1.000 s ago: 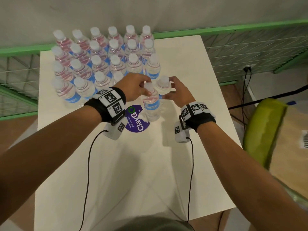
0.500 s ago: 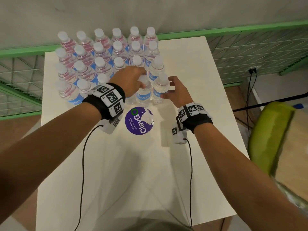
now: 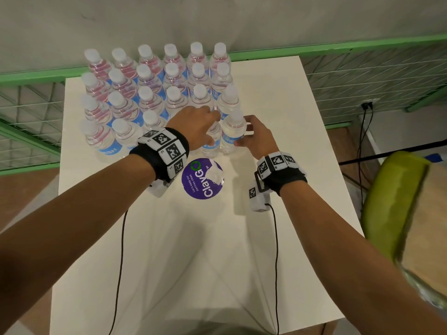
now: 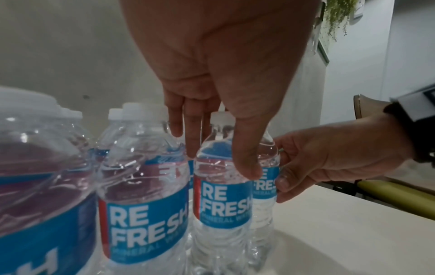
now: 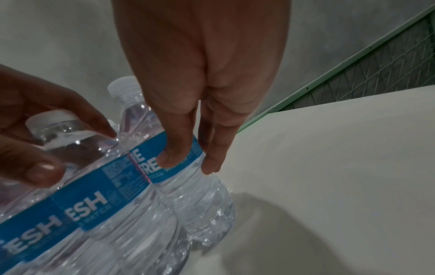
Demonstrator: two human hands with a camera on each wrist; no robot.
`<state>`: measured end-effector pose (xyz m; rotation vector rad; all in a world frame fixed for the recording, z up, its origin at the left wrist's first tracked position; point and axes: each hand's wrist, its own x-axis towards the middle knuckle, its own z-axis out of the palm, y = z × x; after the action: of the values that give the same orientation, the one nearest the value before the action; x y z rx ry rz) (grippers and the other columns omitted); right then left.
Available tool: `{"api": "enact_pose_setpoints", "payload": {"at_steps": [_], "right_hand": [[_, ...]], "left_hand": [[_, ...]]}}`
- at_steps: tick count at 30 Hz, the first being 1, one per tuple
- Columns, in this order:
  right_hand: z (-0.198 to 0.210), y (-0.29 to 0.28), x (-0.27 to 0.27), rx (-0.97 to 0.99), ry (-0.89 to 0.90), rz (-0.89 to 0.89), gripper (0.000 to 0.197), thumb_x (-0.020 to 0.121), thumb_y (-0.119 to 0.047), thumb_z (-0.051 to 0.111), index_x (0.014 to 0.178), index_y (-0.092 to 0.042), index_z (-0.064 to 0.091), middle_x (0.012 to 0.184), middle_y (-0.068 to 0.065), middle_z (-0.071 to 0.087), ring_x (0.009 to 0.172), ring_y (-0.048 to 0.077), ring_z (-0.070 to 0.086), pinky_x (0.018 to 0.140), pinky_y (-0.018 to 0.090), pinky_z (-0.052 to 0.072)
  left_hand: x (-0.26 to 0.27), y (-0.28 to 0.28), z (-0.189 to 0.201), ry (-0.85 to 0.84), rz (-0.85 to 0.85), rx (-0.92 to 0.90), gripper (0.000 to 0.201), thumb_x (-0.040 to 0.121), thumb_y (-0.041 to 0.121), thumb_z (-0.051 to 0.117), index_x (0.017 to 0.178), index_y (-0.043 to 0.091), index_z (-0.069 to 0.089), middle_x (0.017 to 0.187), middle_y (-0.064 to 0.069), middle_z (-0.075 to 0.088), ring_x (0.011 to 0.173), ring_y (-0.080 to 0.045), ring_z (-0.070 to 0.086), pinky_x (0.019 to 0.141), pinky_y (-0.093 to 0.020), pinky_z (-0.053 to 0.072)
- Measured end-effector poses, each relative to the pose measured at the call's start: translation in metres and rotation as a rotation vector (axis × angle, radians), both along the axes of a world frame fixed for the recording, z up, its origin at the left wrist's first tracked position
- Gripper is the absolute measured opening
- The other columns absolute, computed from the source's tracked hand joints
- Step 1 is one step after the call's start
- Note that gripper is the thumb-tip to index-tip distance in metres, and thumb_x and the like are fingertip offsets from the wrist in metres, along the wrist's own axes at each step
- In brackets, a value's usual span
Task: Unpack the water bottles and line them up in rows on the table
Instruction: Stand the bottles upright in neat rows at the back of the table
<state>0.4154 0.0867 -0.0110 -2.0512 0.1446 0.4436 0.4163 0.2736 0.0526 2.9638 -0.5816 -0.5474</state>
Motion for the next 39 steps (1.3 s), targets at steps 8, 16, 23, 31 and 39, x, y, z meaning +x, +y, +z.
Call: {"api": "enact_pose_setpoints", "payload": {"at_steps": [8, 16, 23, 31, 39], "right_hand": [[-0.004, 0.004, 0.006, -0.001, 0.001, -0.021, 0.054, 0.071, -0.009, 0.078, 0.117, -0.012, 0.048, 0.116, 0.007, 0.060, 0.090, 0.022, 0.061, 0.066, 0.020, 0.042], [-0.006, 0.000, 0.004, 0.041, 0.000, 0.019, 0.061, 0.072, -0.011, 0.078, 0.124, -0.014, 0.046, 0.123, 0.003, 0.058, 0.097, 0.024, 0.065, 0.082, 0.031, 0.049], [-0.008, 0.001, 0.002, 0.092, -0.010, -0.013, 0.056, 0.076, -0.010, 0.074, 0.125, -0.014, 0.047, 0.121, 0.006, 0.059, 0.097, 0.025, 0.065, 0.067, 0.015, 0.045], [-0.010, -0.001, 0.003, 0.091, -0.003, 0.004, 0.057, 0.077, -0.012, 0.074, 0.126, -0.014, 0.046, 0.122, 0.005, 0.058, 0.099, 0.025, 0.064, 0.070, 0.019, 0.046], [-0.010, -0.001, 0.003, 0.091, -0.001, 0.020, 0.055, 0.078, -0.013, 0.073, 0.125, -0.015, 0.045, 0.115, 0.000, 0.057, 0.099, 0.023, 0.064, 0.078, 0.025, 0.048]], "left_hand": [[0.008, 0.004, -0.005, -0.025, 0.061, -0.047, 0.059, 0.082, 0.031, 0.068, 0.131, 0.012, 0.042, 0.118, -0.016, 0.052, 0.103, -0.036, 0.053, 0.082, -0.044, 0.043], [0.005, 0.004, -0.008, -0.082, 0.042, -0.050, 0.063, 0.080, 0.033, 0.069, 0.132, 0.010, 0.041, 0.122, -0.016, 0.045, 0.100, -0.035, 0.053, 0.085, -0.044, 0.041], [0.005, 0.008, -0.006, -0.070, 0.053, -0.070, 0.065, 0.079, 0.031, 0.071, 0.133, 0.011, 0.040, 0.122, -0.015, 0.044, 0.097, -0.035, 0.054, 0.084, -0.044, 0.042], [0.003, 0.010, -0.008, -0.093, 0.039, -0.077, 0.068, 0.079, 0.032, 0.071, 0.135, 0.012, 0.038, 0.121, -0.014, 0.046, 0.099, -0.034, 0.053, 0.083, -0.043, 0.042], [-0.009, 0.015, -0.021, -0.206, 0.048, -0.115, 0.073, 0.080, 0.031, 0.070, 0.139, 0.012, 0.032, 0.127, -0.012, 0.046, 0.119, -0.032, 0.045, 0.110, -0.046, 0.022]]}}
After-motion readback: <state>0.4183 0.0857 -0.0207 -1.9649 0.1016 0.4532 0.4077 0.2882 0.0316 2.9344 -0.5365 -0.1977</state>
